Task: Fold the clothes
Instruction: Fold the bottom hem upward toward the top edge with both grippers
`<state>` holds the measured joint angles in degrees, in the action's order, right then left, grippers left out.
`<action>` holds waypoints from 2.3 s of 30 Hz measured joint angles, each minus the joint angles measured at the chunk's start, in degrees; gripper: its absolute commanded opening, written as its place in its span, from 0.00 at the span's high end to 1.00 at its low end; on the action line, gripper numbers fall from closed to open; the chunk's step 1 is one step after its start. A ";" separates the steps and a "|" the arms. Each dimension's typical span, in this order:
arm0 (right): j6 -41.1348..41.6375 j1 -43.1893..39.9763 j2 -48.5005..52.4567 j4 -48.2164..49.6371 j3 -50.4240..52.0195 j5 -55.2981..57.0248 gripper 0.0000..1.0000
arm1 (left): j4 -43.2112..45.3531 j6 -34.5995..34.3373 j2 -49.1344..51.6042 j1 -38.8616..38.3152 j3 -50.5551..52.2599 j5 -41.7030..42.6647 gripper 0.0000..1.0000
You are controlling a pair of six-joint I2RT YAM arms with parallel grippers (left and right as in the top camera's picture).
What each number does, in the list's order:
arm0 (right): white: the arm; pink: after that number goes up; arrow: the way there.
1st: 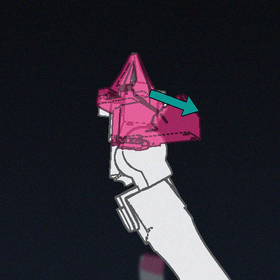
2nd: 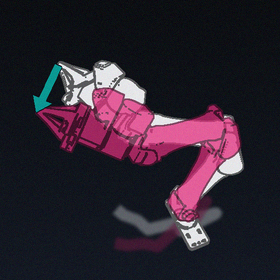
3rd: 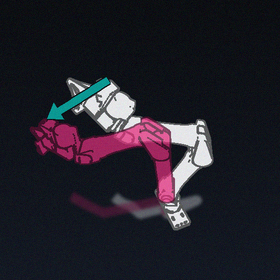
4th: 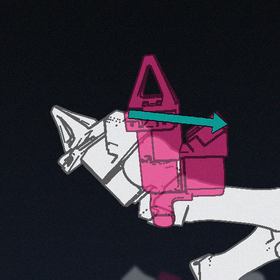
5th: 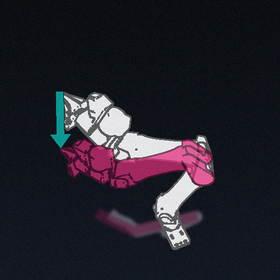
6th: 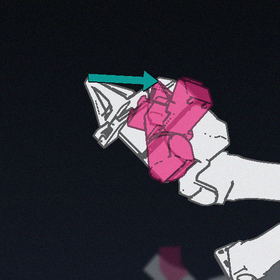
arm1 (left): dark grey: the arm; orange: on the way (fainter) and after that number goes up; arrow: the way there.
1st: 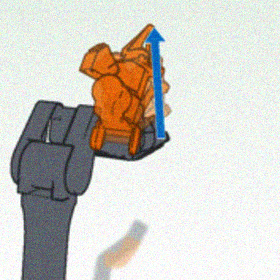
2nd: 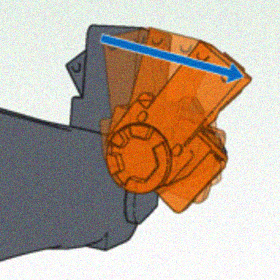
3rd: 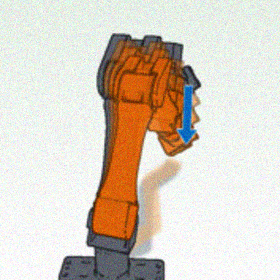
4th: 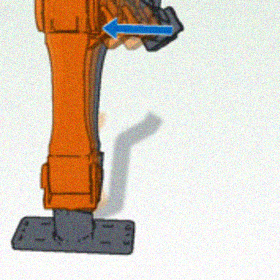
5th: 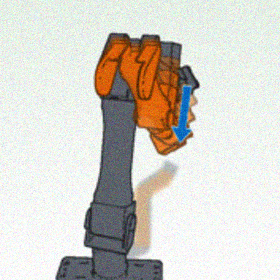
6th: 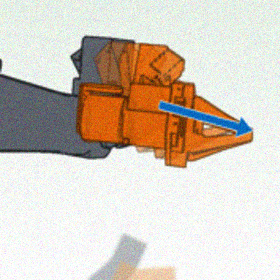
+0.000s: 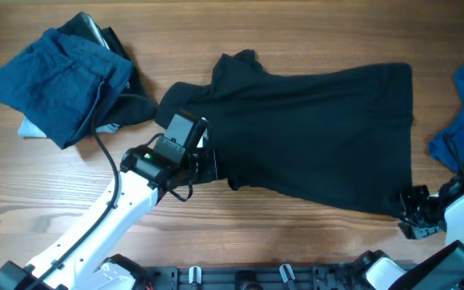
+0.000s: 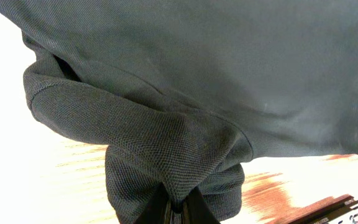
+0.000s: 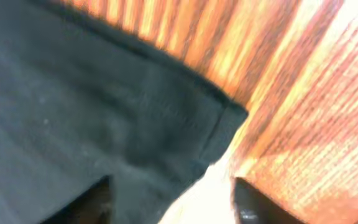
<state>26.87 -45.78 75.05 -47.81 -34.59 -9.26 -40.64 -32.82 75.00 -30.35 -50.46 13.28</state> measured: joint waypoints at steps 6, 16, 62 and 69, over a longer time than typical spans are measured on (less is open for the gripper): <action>0.83 -0.09 0.02 4.02 2.21 2.82 0.56 | -0.02 0.02 0.00 -0.02 0.00 0.00 0.96; -0.61 -0.20 -0.04 2.45 3.89 0.22 0.96 | -0.57 1.29 0.00 0.00 0.00 -0.02 0.96; 6.64 12.79 15.72 44.98 -9.84 -27.63 0.32 | 21.44 17.07 14.03 10.49 -4.20 -10.49 0.01; 8.13 12.02 16.04 44.68 -9.84 -28.57 0.40 | 16.44 17.29 14.01 12.72 -5.92 -10.47 0.01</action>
<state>35.00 -33.76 91.09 -3.14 -44.42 -37.82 -24.21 -15.53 89.01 -17.63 -56.38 2.81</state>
